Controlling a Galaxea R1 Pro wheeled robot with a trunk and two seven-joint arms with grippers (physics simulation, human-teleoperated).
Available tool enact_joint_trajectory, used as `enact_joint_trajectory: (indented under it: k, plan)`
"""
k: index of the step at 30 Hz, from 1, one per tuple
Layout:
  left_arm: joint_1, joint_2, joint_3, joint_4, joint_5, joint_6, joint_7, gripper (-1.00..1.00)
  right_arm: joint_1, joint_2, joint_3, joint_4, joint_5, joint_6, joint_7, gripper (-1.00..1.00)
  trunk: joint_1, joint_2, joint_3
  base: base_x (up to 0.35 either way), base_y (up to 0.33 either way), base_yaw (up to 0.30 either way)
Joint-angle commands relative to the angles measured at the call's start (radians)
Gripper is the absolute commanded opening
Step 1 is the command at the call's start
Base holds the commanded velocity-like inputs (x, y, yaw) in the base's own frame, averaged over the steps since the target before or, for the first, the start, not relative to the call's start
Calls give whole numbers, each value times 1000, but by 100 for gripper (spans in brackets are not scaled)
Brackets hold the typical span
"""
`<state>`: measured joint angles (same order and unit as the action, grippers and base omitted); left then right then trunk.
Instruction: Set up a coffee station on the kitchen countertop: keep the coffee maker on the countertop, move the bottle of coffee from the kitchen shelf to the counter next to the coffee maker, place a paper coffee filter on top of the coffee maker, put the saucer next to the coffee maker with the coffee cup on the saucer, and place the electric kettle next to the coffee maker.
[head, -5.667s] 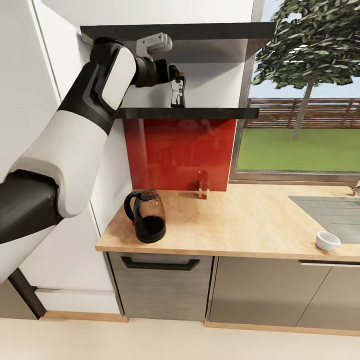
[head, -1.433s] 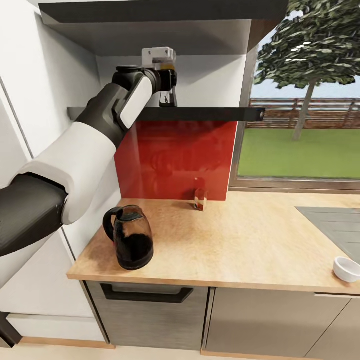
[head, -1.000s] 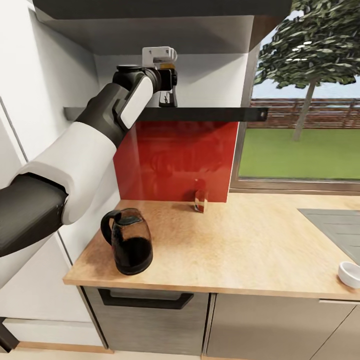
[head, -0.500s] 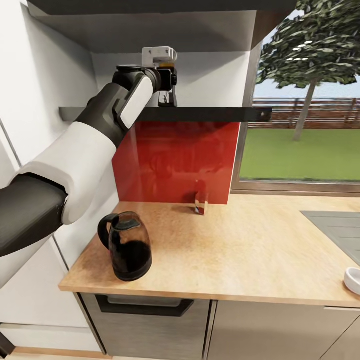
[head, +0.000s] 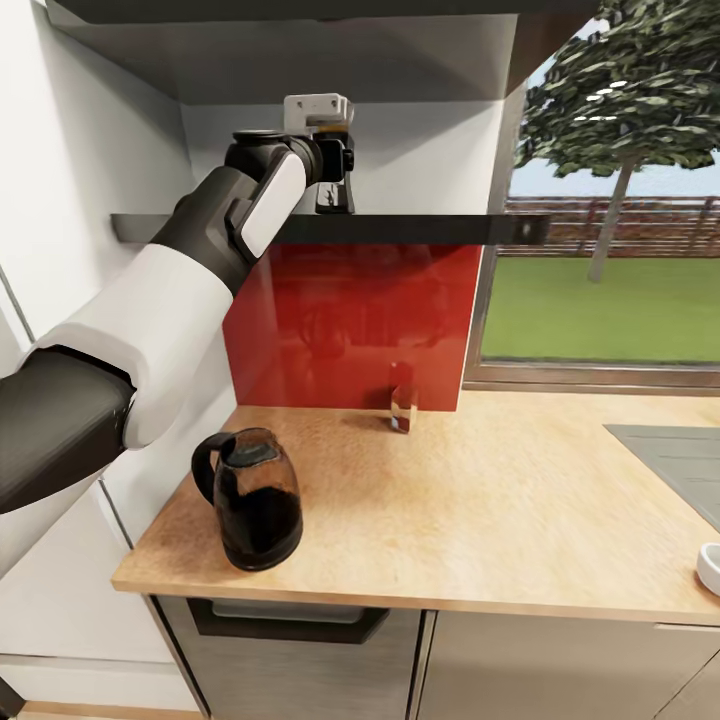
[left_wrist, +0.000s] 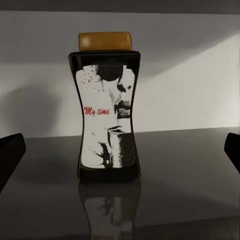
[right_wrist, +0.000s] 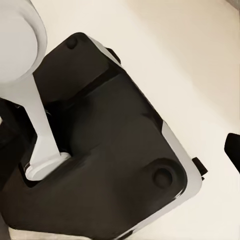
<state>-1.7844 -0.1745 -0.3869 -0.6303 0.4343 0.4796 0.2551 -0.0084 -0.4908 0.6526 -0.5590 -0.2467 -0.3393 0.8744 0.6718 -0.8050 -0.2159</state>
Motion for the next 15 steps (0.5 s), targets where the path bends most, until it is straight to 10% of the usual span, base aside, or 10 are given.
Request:
enact_joint_trajectory:
  k: [1, 15]
  plan:
    - [-1, 0, -3, 0, 11, 2, 9, 100, -1, 1, 6, 0, 3, -4, -1, 100, 1, -1, -1, 138, 0, 0]
    - [-1, 0, -3, 0, 11, 2, 9, 100, -1, 4, 4, 1, 17, -4, -2, 100, 1, -1, -1, 72, 0, 0]
